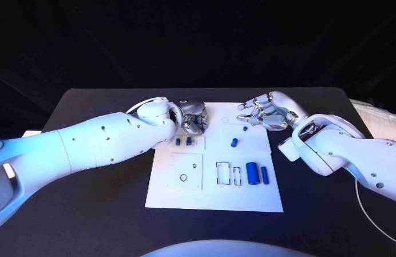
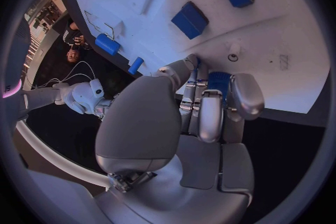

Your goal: Assemble the parts on the task board

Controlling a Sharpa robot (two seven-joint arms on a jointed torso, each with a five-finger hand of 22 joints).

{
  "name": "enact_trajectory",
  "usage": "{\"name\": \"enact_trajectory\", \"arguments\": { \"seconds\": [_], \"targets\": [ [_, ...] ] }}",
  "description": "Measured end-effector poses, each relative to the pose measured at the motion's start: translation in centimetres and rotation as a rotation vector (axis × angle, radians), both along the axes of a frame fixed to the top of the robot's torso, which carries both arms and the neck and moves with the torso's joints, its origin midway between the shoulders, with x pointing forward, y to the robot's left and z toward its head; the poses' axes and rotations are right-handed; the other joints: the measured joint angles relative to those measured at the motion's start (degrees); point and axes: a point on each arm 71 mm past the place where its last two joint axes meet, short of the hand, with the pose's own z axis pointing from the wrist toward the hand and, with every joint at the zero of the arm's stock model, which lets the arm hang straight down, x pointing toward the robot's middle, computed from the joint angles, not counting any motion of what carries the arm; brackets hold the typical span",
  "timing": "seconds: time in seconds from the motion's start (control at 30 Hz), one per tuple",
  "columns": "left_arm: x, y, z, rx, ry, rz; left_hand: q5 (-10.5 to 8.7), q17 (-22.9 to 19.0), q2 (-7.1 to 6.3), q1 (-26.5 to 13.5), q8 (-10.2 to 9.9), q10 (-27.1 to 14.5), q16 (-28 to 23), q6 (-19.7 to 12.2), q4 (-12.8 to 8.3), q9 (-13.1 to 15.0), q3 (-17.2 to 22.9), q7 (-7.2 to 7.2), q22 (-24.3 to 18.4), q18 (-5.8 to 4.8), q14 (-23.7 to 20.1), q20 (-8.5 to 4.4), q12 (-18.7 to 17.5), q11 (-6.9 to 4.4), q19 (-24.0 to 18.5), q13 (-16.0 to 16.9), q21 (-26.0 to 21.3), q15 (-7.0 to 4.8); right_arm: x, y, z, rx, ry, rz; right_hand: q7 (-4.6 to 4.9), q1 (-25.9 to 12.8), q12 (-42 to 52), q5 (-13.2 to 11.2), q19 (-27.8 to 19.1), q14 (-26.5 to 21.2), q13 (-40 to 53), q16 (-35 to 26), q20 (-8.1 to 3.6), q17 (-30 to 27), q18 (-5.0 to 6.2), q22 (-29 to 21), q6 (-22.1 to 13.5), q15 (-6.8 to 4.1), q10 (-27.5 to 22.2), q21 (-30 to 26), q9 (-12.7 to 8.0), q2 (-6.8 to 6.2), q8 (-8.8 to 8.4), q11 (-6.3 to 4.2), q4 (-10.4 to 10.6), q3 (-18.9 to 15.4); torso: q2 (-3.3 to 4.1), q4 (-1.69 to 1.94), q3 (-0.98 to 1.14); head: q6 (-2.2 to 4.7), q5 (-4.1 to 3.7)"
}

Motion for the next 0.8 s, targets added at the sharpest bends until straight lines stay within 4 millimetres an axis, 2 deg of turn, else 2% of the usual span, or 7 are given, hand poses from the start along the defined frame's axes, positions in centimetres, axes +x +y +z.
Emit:
{"name": "enact_trajectory", "arguments": {
  "seconds": [0.3, 0.37, 0.4, 0.43, 0.8],
  "targets": [
    [-0.1, -0.3, -0.1, 0.009, 0.011, -0.007, -0.01, -0.1, 0.61, -0.6, 0.0, 3.2, 0.5, 3.1, -0.8, -0.1, 1.1, -0.56, 1.2, 0.01, 0.0, -0.51, 0.0, -0.97, 0.5, 0.0, 1.2, -0.82, 0.0, 0.1, 0.0, 0.001, 0.0, 0.001, 0.0, 0.0, 0.0, 0.0, 0.0, 0.0, -0.1, 0.0, 0.0, 0.0, 0.0, 0.0, 0.0, 0.0, 0.0, 0.0, 0.0, 0.0, 0.0, 0.04, 0.2, -0.2, -0.01, 0.02, -0.01, -0.08, 0.09],
    [-0.1, -0.3, -0.1, 0.009, 0.011, -0.006, -0.03, -0.1, 0.69, -0.7, 0.1, 3.3, 0.5, 3.2, -0.9, -0.1, 1.4, -0.61, 1.4, 0.0, 0.0, -0.54, -0.4, -0.88, 0.5, 0.0, 1.3, -0.83, 0.0, 0.1, 0.0, 0.001, 0.0, 0.001, 0.0, 0.0, 0.0, 0.0, 0.0, 0.0, -0.1, 0.0, 0.0, 0.0, 0.0, 0.0, 0.0, 0.0, 0.0, 0.0, 0.0, 0.0, 0.0, 0.04, 0.2, -0.2, -0.02, 0.03, -0.01, -0.09, 0.09],
    [-0.1, -0.2, -0.1, 0.009, 0.011, -0.005, -0.04, -0.1, 0.71, -0.7, 0.1, 3.4, 0.5, 3.2, -0.8, -0.1, 1.4, -0.61, 1.5, -0.57, 0.0, -0.72, -0.4, -0.79, 0.7, 0.0, 1.3, -0.83, 0.0, 0.1, 0.0, 0.001, 0.0, 0.001, 0.0, 0.0, 0.0, 0.0, 0.0, 0.0, -0.1, 0.0, 0.0, 0.0, 0.0, 0.0, 0.0, 0.0, 0.0, 0.0, 0.0, 0.0, 0.0, 0.04, 0.2, -0.2, -0.03, 0.03, -0.01, -0.1, 0.07],
    [-0.1, -0.2, -0.1, 0.008, 0.012, -0.004, -0.04, -0.1, 0.75, -0.8, 0.1, 3.4, 0.5, 3.2, -1.0, -0.1, 1.6, -0.61, 1.6, -0.63, 0.0, -0.72, -0.5, -0.79, 0.7, 0.0, 1.3, -0.83, 0.0, 0.1, 0.0, 0.001, 0.0, 0.002, 0.0, 0.0, 0.0, 0.0, 0.0, 0.0, -0.1, 0.0, 0.0, 0.0, 0.0, 0.0, 0.0, 0.0, 0.0, 0.0, 0.0, 0.0, 0.0, 0.04, 0.2, -0.2, -0.03, 0.03, -0.02, -0.1, 0.03],
    [-0.5, 1.3, 0.5, -0.027, 0.028, 0.039, -0.04, -0.4, 0.98, -1.0, -0.5, 3.6, 0.5, 3.6, -1.0, -0.4, 2.0, -0.29, 1.8, -0.63, 0.0, -0.72, -1.5, -0.59, 0.7, -0.2, 1.6, -0.82, 0.1, 0.0, 0.0, 0.0, 0.0, -0.001, 0.0, 0.0, 0.0, 0.0, 0.0, 0.0, -0.1, 0.0, 0.0, 0.0, 0.0, 0.0, 0.0, 0.0, 0.0, -0.2, 0.0, 0.0, 0.0, 0.05, 0.2, -0.2, -0.06, 0.07, -0.05, 0.14, -0.08]
  ]
}}
